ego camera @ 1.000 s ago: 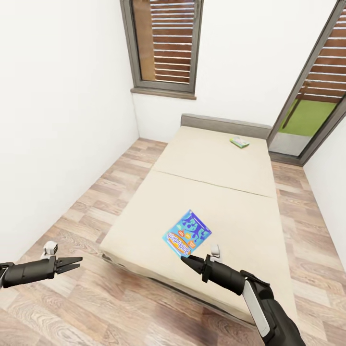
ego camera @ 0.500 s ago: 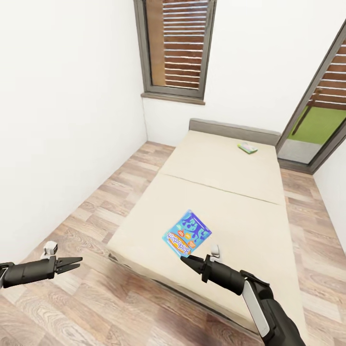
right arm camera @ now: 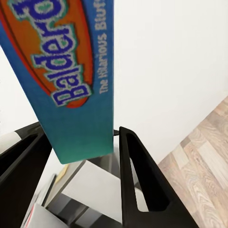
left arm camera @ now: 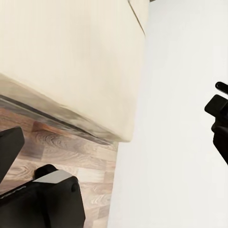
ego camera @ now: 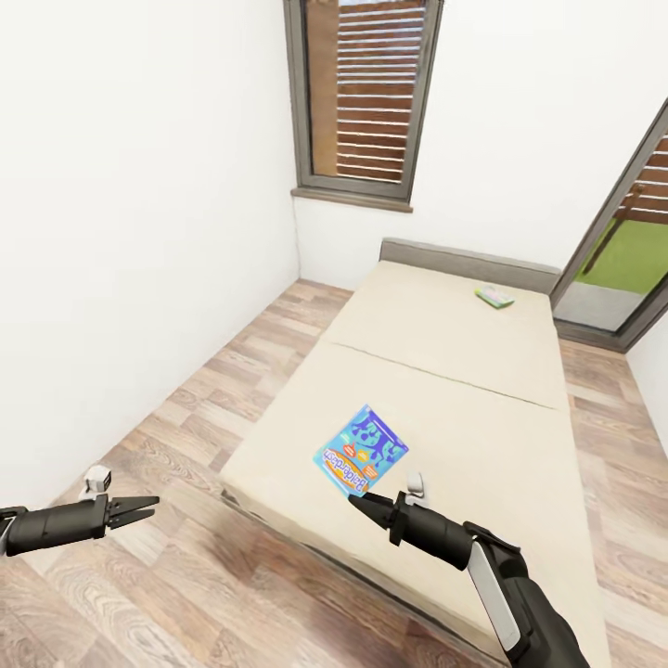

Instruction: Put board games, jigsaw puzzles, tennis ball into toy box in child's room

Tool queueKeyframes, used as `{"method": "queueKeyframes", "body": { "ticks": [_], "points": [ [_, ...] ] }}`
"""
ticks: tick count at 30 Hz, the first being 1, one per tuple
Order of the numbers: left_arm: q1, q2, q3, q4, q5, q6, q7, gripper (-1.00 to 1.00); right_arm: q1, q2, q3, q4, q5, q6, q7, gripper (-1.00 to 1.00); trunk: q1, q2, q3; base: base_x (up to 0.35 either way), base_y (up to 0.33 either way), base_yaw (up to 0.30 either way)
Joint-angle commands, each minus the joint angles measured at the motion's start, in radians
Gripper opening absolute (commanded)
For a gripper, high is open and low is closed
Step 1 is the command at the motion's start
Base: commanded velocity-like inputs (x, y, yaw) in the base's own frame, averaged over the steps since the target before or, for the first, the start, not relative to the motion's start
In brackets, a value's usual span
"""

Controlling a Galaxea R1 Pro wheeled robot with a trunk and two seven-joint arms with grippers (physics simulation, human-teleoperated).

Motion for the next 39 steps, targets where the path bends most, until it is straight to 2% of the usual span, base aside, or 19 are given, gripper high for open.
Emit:
{"method": "queueKeyframes", "body": {
  "ticks": [1, 39],
  "points": [
    [-0.001, 0.000, 0.001, 0.000, -0.003, 0.011, -0.005, 1.00, -0.001, 0.001, -0.001, 0.000, -0.004, 0.009, 0.002, -1.00, 0.001, -0.002, 0.000, 0.000, 0.000, 0.127],
    [-0.001, 0.000, 0.001, 0.000, -0.003, 0.011, -0.005, 1.00, -0.001, 0.002, -0.001, 0.000, -0.004, 0.009, 0.002, -1.00, 0.001, -0.002, 0.063, 0.000, 0.000, 0.127]
  ]
}}
